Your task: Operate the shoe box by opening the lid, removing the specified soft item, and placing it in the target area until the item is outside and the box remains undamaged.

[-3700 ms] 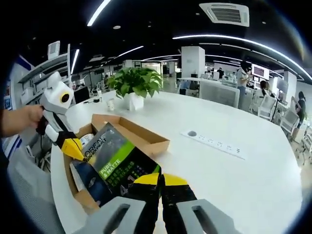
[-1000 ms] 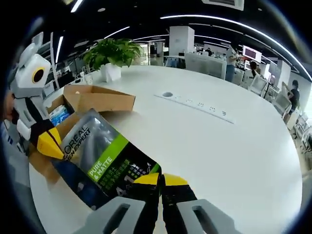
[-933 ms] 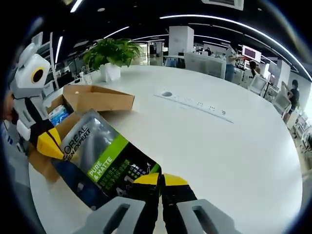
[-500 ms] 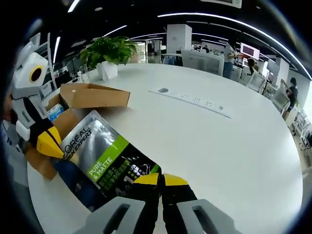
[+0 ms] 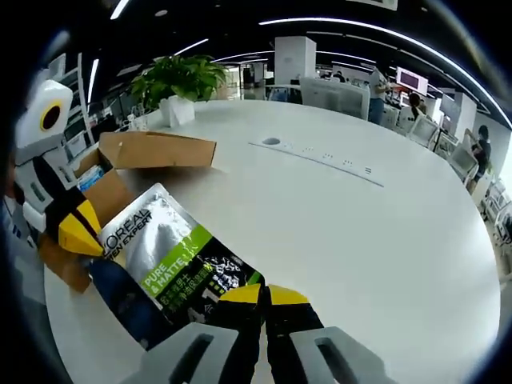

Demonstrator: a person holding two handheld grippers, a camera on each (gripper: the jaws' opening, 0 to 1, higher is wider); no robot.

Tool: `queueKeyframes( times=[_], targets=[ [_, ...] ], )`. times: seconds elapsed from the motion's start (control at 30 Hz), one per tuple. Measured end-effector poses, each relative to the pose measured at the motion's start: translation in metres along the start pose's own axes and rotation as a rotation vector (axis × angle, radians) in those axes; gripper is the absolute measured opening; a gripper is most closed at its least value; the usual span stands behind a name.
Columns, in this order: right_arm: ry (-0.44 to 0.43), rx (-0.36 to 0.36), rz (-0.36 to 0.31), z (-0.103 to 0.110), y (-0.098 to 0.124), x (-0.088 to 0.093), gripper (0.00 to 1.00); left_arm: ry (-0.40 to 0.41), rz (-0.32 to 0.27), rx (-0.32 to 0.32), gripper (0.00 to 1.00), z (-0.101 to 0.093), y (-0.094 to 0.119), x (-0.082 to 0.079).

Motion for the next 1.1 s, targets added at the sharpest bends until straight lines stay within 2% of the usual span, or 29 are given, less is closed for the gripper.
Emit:
queueKeyframes(
  times=[0.37,0.63,1.1],
  targets=[
    [-0.029,0.027,0.016,-0.003,-0.004,0.002,0.00,-0.017,-0.007,0.004,0.04,0.000,0.007,-0.001],
    [-0.068,0.033,0.018,-0.004,-0.004,0.003,0.00,-0.018,-0.070,0.003,0.07,0.000,0.019,-0.015],
    [-0.087,0.043,0.028,0.000,-0.003,0.003,0.00,-0.016,-0.110,-0.005,0.08,0.010,0.039,-0.017]
  ],
)
Point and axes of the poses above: the point that each gripper's makers call its tool centre point, and the gripper's own axes: y roughly backward along the fingers, z roughly to its left, x roughly out of its underside, the point moved 1 cm from there along y, roughly backward along the fingers, and after that the axes turned 4 degrees about z, right-handed, at the moved point
